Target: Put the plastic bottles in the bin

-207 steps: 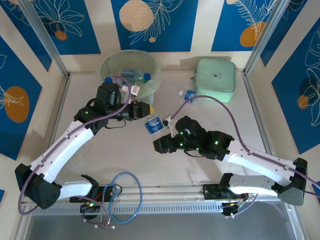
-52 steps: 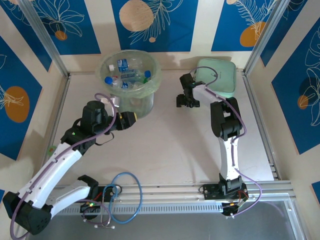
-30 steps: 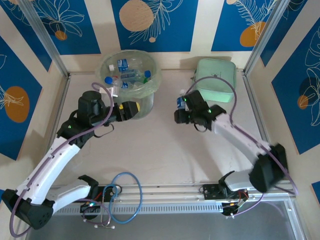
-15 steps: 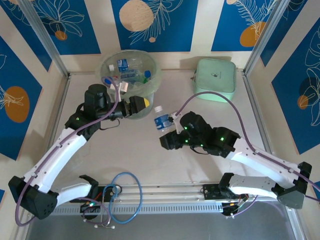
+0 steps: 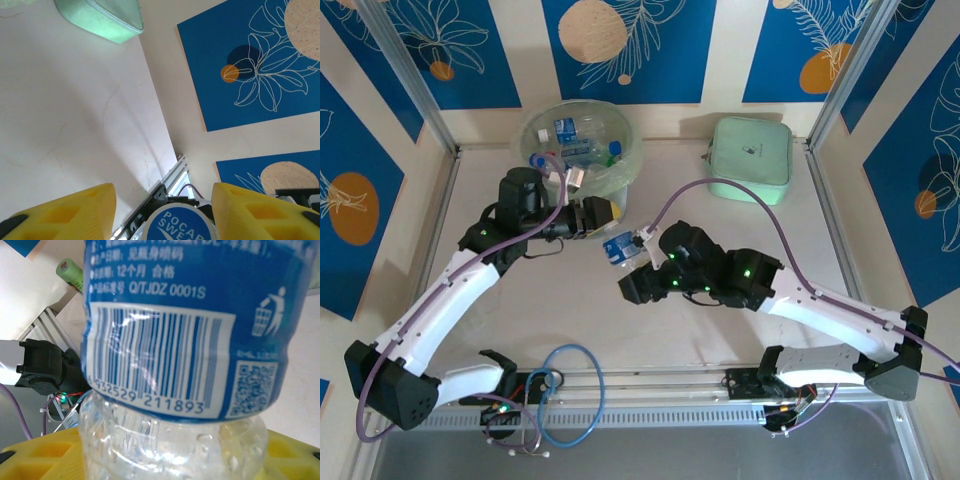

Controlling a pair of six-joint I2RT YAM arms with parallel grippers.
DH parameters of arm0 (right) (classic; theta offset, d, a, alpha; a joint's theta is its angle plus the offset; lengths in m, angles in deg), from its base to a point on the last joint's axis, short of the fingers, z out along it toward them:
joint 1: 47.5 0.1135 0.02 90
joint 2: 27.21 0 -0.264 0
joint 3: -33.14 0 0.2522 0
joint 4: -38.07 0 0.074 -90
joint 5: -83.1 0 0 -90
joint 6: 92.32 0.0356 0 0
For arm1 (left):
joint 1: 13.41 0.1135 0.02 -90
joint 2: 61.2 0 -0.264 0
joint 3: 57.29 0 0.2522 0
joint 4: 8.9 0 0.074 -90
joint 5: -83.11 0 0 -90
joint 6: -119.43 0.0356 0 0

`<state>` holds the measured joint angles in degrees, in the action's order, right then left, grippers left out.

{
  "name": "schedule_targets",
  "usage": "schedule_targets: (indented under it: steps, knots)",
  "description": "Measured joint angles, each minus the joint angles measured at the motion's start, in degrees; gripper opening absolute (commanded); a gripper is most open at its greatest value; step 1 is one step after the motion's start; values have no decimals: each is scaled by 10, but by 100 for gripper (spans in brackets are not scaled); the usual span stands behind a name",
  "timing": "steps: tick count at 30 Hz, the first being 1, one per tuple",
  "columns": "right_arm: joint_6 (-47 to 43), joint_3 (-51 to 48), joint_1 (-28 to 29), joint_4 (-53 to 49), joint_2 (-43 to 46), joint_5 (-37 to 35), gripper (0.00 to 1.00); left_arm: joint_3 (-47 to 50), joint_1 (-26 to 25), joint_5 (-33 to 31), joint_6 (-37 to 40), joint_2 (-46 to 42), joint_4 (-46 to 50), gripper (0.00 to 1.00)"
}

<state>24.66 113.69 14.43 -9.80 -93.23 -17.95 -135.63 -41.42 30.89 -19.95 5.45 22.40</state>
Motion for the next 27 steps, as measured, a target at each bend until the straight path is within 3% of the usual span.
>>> schedule_targets:
  steps: [3,10,11,13,15,20,27]
  knots:
    - [0,2,0,-3,-5,3,52,8,-1,5,-2,-4,-3,41]
    - [2,3,1,-8,-11,5,55,20,-3,9,-12,-10,-9,14]
    - [3,3,1,-8,-10,5,60,21,-3,10,-14,-10,-10,12]
    - [5,3,3,-9,-8,1,83,21,-3,9,-17,-10,-13,7]
    - [9,3,4,-9,1,-10,93,20,-3,5,-19,-10,-11,0]
    - [25,-1,5,-17,83,-66,100,-24,27,-33,-43,-10,5,0]
    - [57,-19,2,-49,225,-141,100,-150,131,-133,-105,9,-59,0]
